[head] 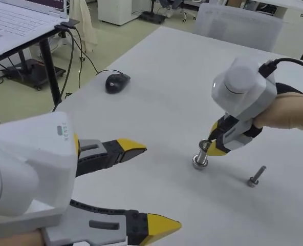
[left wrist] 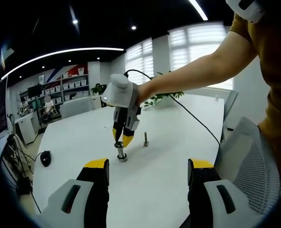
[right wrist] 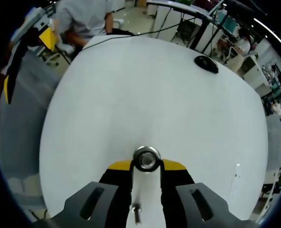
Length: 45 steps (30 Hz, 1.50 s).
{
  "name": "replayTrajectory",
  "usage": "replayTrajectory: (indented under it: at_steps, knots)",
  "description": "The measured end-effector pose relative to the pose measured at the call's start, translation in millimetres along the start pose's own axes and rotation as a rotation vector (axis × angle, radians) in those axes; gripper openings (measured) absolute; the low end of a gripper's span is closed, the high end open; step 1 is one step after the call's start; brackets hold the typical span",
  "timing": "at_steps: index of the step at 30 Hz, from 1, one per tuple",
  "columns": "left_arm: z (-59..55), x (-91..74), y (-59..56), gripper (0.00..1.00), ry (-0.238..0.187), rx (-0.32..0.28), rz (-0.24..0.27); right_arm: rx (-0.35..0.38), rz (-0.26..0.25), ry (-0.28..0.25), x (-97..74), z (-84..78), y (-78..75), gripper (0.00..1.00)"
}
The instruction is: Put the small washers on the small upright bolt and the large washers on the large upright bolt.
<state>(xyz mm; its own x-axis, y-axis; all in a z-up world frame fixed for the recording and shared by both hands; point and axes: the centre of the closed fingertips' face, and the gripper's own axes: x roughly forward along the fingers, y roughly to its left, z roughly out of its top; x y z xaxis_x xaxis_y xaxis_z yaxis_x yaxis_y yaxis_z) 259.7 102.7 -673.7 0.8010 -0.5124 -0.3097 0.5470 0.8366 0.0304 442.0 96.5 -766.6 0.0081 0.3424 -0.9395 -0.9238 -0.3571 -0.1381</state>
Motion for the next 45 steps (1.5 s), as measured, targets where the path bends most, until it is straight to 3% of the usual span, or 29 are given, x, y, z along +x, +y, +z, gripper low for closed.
replayTrajectory:
  at_steps: [24,45]
  knots:
    - [-2.1,1.8,2.4,0.66,0.006,-0.006,0.004,0.027,0.029,0.019,32.7,-12.8,0.4,0.22]
    - [-4.3,1.1,3.2,0.66,0.009,-0.008,0.006,0.036,0.03,0.019,44.8,-14.7,4.7,0.22]
